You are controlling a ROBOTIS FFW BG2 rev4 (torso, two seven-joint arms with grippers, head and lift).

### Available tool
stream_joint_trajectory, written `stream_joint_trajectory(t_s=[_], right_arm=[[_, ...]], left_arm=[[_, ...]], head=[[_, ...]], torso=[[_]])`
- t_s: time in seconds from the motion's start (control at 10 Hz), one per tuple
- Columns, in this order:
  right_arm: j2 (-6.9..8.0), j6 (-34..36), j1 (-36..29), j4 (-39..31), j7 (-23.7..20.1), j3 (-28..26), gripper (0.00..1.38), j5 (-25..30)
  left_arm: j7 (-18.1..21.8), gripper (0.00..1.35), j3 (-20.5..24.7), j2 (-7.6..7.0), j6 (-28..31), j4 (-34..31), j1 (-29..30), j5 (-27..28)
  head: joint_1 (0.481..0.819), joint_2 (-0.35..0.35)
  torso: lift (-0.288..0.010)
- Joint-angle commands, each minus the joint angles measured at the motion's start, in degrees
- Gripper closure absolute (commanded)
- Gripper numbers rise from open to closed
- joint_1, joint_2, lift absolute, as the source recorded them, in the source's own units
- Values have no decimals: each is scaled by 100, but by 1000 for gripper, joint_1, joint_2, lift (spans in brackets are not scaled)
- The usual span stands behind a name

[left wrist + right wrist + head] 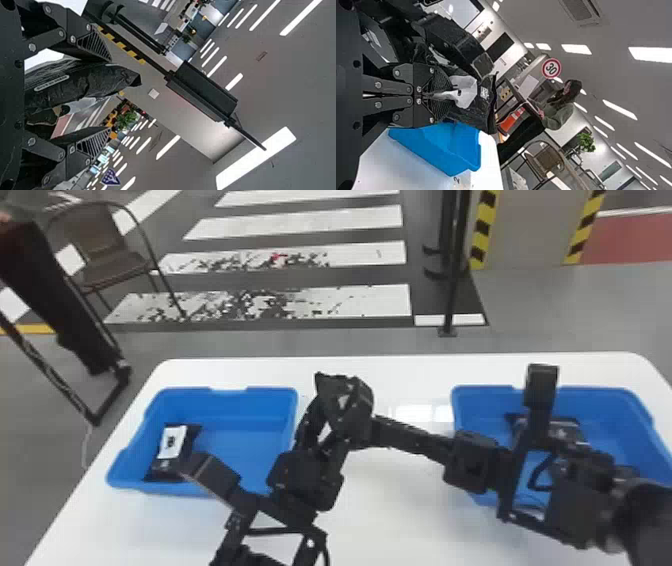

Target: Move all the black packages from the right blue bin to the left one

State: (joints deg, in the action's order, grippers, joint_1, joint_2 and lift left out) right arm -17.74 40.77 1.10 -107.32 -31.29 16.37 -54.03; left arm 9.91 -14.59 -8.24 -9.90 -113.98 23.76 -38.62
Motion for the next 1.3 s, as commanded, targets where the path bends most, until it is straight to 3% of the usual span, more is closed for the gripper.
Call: stream_joint_trajectory(t_s=[0.0,0.1,0.4,0.5,0.7,0.8,0.9,1.0,1.1,1.2], right_arm=[[-1,0,-12,37,0,20,1164,-58],[-1,0,-12,37,0,20,1164,-58],[-1,28,-12,108,-9,8,1153,-150],[-1,113,-12,262,-26,8,952,-287],[-19,127,-138,347,-123,-232,194,-252],[-10,127,-251,347,-141,-472,104,-241],[-10,127,-349,347,-167,-689,130,-184],[-19,113,-391,290,-185,-849,130,-104],[-19,113,-391,220,-185,-929,124,79],[-19,113,-377,79,-176,-1020,121,445]], left_arm=[[38,1148,110,6,286,-70,71,12],[38,1210,145,6,342,-154,113,69],[55,1211,179,24,455,-182,127,69],[55,1211,327,59,399,-182,127,103],[11,1211,1162,165,413,-70,155,434],[-50,1211,1653,226,384,43,113,903],[-191,1211,2190,288,399,268,-42,1840],[-332,1211,2578,305,230,788,-309,2765],[-463,1185,2715,279,103,1393,-562,3222],[-499,746,2750,279,188,1590,-618,3234]], head=[[695,175],[695,180],[695,178],[695,177],[695,197],[695,231],[695,265],[695,298],[695,319],[695,348]], torso=[[-154],[-154],[-154],[-154],[-154],[-154],[-154],[-154],[-154],[-154]])
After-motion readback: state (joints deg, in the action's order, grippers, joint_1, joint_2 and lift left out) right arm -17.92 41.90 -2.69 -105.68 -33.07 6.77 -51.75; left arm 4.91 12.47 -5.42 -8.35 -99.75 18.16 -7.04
